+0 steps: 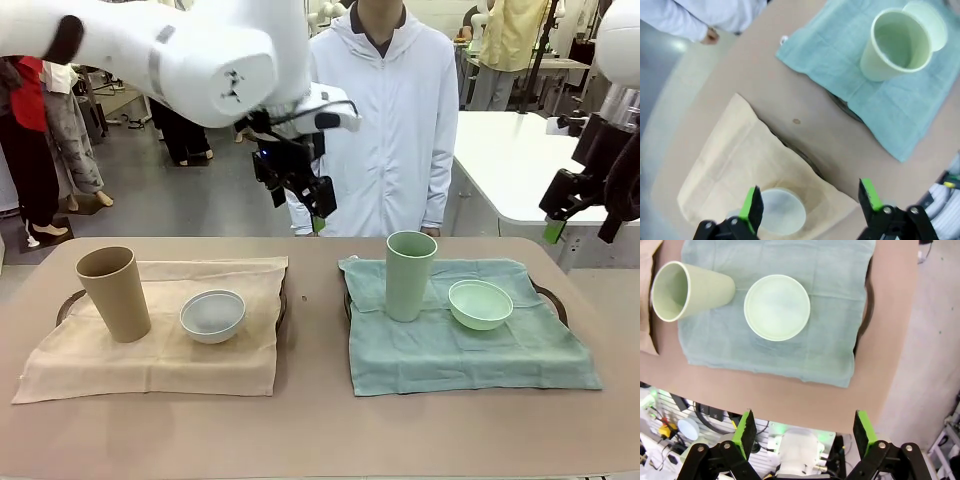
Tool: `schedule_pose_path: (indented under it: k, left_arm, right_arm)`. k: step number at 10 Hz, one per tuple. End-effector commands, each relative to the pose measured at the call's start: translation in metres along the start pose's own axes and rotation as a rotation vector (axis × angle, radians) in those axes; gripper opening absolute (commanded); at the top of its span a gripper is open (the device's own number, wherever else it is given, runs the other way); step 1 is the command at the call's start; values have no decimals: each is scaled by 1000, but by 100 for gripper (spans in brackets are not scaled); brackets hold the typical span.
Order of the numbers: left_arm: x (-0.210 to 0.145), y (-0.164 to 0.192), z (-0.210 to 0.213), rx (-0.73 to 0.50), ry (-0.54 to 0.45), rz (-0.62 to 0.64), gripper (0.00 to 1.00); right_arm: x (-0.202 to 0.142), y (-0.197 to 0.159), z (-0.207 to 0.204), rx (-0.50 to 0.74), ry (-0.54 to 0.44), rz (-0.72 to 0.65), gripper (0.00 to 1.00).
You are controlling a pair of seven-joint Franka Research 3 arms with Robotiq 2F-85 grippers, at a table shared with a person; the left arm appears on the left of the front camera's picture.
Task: Set up a tray with a mat and arrange the tableware.
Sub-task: Place the Picnic Bowl and Reusable plastic cup back onto the Handle tray in front of the human's position.
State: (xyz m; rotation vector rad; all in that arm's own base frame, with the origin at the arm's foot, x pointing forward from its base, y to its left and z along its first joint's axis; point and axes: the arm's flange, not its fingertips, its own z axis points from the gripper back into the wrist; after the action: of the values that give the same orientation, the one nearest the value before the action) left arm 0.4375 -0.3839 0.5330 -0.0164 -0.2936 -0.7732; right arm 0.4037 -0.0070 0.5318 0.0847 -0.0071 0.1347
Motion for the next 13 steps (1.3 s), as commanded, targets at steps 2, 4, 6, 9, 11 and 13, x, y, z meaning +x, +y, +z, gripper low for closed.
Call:
schedule_pose_path:
  k: [2,4,6,9,11,13]
  left_arm:
    - [-51,47,47,-151,-81,135,100]
    - [-92,97,82,-230,-108,248,100]
    - [-147,159,103,-361,-166,373,100]
    - [-210,235,87,-495,-216,503,100]
    - [-249,273,70,-588,-250,592,100]
    - [-285,289,53,-652,-305,649,100]
  right_arm:
    - [-7,-35,-3,98,33,-41,100]
    - [-5,-56,-7,167,66,-57,100]
    - [-5,-74,-7,272,93,-78,100]
    - [-7,-96,-7,385,107,-90,100]
    - [-11,-114,-11,481,99,-111,100]
    - [-20,-139,-14,581,61,-164,100]
